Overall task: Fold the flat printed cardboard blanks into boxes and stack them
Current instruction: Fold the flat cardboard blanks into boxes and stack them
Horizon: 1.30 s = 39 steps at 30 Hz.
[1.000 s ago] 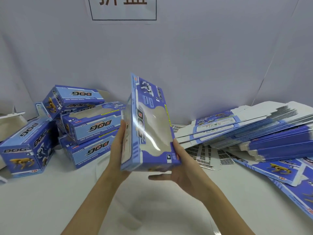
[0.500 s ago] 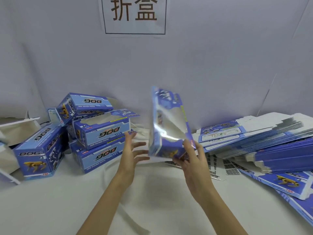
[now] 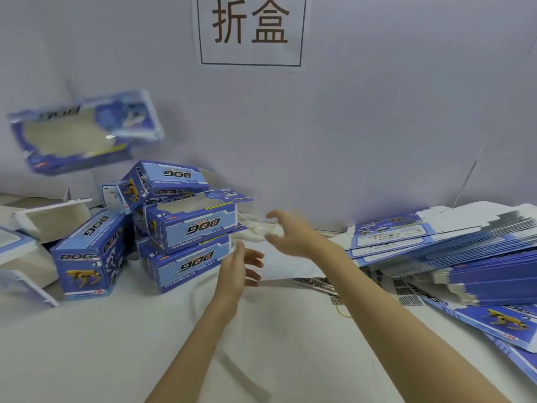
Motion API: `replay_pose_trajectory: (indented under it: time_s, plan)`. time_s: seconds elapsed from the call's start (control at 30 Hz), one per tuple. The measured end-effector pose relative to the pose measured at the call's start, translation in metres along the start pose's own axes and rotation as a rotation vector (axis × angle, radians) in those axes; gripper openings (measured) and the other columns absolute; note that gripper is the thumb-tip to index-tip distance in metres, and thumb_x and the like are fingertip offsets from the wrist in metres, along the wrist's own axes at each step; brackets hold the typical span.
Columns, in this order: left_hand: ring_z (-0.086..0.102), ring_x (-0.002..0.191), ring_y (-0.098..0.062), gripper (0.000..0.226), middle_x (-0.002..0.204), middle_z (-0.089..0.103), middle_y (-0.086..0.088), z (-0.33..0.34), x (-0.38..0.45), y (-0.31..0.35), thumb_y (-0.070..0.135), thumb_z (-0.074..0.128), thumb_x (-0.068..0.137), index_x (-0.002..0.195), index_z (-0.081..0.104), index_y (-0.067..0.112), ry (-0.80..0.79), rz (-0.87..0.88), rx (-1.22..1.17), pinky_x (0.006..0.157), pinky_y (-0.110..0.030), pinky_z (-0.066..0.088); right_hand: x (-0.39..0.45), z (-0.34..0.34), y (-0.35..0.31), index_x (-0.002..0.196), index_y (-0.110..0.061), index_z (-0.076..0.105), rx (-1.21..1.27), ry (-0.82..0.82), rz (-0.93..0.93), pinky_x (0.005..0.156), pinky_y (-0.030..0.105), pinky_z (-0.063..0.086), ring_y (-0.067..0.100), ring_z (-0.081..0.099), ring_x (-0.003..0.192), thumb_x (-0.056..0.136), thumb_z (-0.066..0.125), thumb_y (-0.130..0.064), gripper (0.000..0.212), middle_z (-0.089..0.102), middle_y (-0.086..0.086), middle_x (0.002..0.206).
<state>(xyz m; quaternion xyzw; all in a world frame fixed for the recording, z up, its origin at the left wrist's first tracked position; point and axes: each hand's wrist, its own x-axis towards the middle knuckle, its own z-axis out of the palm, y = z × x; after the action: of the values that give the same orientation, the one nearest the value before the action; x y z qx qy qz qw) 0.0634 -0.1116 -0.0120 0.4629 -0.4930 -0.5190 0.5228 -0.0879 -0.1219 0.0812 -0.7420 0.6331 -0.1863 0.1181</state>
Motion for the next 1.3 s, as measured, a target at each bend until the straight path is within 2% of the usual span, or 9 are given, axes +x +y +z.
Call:
replay_pose_trajectory:
  time_s: [0.1, 0.2, 0.43, 0.67, 0.8, 0.9, 1.0, 1.2, 1.3]
  plan:
    - [0.061, 0.061, -0.024, 0.064, 0.085, 0.071, -0.012, 0.000, 0.004, -0.001, 0.043, 0.029, 0.114, 0.097, 0.074, 0.001, 0.034, -0.032, 0.019, 0.059, -0.031, 0.053, -0.018, 0.039, 0.060, 0.168, -0.024, 0.013, -0.407, -0.225, 0.117, 0.130, 0.056, 0.010, 0.045, 0.009, 0.160, 0.102, 0.060, -0.049, 0.085, 0.009, 0.021, 0.173]
    - [0.061, 0.059, -0.022, 0.064, 0.083, 0.072, -0.012, 0.001, 0.006, -0.002, 0.042, 0.030, 0.114, 0.094, 0.075, 0.002, 0.036, -0.033, 0.008, 0.057, -0.031, 0.053, -0.030, 0.055, 0.099, 0.169, -0.026, -0.001, -0.490, -0.179, 0.257, 0.128, 0.063, -0.005, 0.052, -0.011, 0.158, 0.104, 0.036, -0.070, 0.087, -0.013, 0.026, 0.173]
    - [0.060, 0.056, -0.023, 0.065, 0.079, 0.072, -0.011, 0.001, 0.007, -0.005, 0.041, 0.030, 0.114, 0.093, 0.075, 0.000, 0.012, -0.014, 0.002, 0.056, -0.031, 0.051, -0.043, 0.022, 0.156, 0.169, -0.020, 0.008, -0.680, 0.126, 0.445, 0.127, 0.059, -0.007, 0.052, -0.002, 0.159, 0.106, 0.010, -0.069, 0.080, 0.002, 0.035, 0.170]
    - [0.063, 0.058, -0.021, 0.066, 0.077, 0.074, -0.009, 0.002, 0.009, -0.011, 0.045, 0.030, 0.113, 0.092, 0.076, 0.003, -0.033, -0.017, 0.055, 0.056, -0.030, 0.053, -0.047, 0.024, 0.147, 0.151, -0.012, 0.042, -0.847, 0.142, 0.400, 0.114, 0.047, 0.036, 0.037, 0.047, 0.137, 0.110, 0.047, -0.040, 0.051, 0.052, 0.017, 0.147]
    - [0.065, 0.058, -0.022, 0.065, 0.077, 0.075, -0.010, 0.002, 0.011, -0.012, 0.044, 0.031, 0.113, 0.093, 0.077, 0.003, -0.031, -0.020, 0.063, 0.059, -0.032, 0.055, -0.051, 0.030, 0.143, 0.134, -0.012, 0.061, -0.903, 0.088, 0.341, 0.104, 0.044, 0.041, 0.036, 0.046, 0.132, 0.110, 0.050, -0.031, 0.032, 0.052, 0.013, 0.141]
    - [0.065, 0.058, -0.021, 0.065, 0.076, 0.075, -0.009, 0.003, 0.012, -0.011, 0.043, 0.030, 0.113, 0.093, 0.077, 0.003, -0.025, -0.023, 0.071, 0.059, -0.032, 0.056, -0.054, 0.029, 0.156, 0.146, -0.010, 0.049, -0.902, 0.047, 0.310, 0.117, 0.052, 0.032, 0.040, 0.036, 0.148, 0.111, 0.044, -0.043, 0.049, 0.040, 0.019, 0.159]
    - [0.064, 0.061, -0.022, 0.063, 0.083, 0.074, -0.012, 0.004, 0.012, -0.011, 0.043, 0.031, 0.113, 0.094, 0.077, 0.004, -0.030, -0.021, 0.082, 0.059, -0.032, 0.056, -0.058, 0.018, 0.162, 0.152, -0.013, 0.037, -0.908, 0.046, 0.232, 0.116, 0.050, 0.035, 0.035, 0.047, 0.140, 0.110, 0.046, -0.050, 0.056, 0.051, 0.012, 0.152]
    - [0.064, 0.089, -0.023, 0.047, 0.112, 0.071, -0.003, 0.004, 0.012, -0.017, 0.044, 0.037, 0.112, 0.105, 0.076, 0.019, -0.074, 0.022, 0.180, 0.065, -0.037, 0.058, -0.067, -0.009, 0.158, 0.136, -0.006, 0.046, -0.998, 0.003, -0.021, 0.100, 0.043, 0.050, 0.034, 0.067, 0.114, 0.106, 0.046, -0.005, 0.030, 0.066, 0.012, 0.128]
    - [0.064, 0.104, -0.030, 0.045, 0.117, 0.064, -0.011, 0.004, 0.011, -0.019, 0.046, 0.037, 0.111, 0.109, 0.073, 0.020, -0.104, -0.021, 0.262, 0.071, -0.037, 0.061, -0.066, -0.021, 0.161, 0.144, -0.005, 0.040, -0.975, 0.122, 0.010, 0.107, 0.044, 0.045, 0.035, 0.061, 0.125, 0.101, 0.050, 0.001, 0.044, 0.060, 0.013, 0.138]
